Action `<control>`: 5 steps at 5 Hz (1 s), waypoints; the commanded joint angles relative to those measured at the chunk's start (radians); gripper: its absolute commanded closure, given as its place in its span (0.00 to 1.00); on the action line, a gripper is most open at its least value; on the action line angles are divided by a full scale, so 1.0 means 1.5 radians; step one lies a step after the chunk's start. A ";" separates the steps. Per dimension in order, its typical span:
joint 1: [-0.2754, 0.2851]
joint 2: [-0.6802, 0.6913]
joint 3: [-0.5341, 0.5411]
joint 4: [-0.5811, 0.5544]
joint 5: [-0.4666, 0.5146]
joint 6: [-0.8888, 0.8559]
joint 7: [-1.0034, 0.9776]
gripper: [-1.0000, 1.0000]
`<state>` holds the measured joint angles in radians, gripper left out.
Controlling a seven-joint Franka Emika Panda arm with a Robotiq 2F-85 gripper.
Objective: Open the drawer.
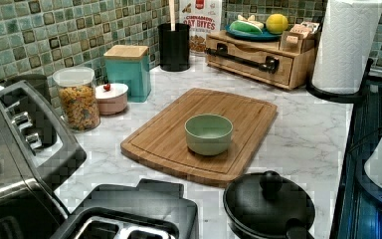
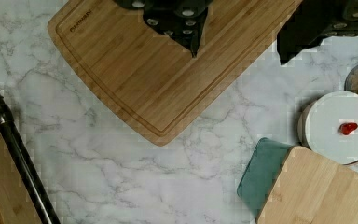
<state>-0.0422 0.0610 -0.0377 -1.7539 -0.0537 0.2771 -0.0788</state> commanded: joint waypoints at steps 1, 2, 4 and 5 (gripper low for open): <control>-0.001 0.000 0.000 0.014 -0.002 0.001 0.000 0.00; 0.000 0.000 0.000 0.014 -0.002 0.001 0.000 0.00; -0.040 0.013 -0.033 -0.006 -0.019 0.027 -0.169 0.00; -0.064 0.023 -0.055 -0.006 -0.031 0.054 -0.277 0.00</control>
<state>-0.0623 0.1274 -0.0513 -1.7686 -0.0808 0.3652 -0.4270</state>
